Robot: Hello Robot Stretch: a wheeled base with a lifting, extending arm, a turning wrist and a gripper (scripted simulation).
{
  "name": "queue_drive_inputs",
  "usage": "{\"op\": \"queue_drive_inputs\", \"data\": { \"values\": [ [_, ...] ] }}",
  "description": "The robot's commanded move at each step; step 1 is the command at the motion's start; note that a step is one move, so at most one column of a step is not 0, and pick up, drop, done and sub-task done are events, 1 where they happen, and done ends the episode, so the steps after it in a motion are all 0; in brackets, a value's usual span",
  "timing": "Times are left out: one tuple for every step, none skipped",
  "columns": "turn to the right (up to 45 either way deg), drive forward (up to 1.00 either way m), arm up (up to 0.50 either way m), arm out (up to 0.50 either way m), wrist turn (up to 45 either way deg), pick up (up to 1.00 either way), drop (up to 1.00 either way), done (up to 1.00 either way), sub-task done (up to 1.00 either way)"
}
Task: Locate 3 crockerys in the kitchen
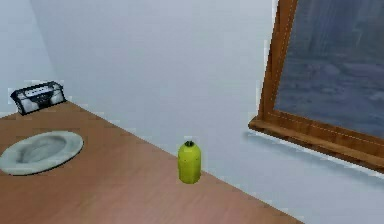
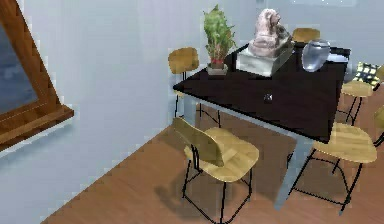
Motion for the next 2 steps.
{"op": "queue_drive_inputs", "data": {
  "values": [
    [-18.0, 0.0, 0.0, 0.0, 0.0, 0.0, 0.0, 0.0, 0.0],
    [0.0, 0.5, 0.0, 0.0, 0.0, 0.0, 0.0, 0.0, 0.0]
  ]
}}
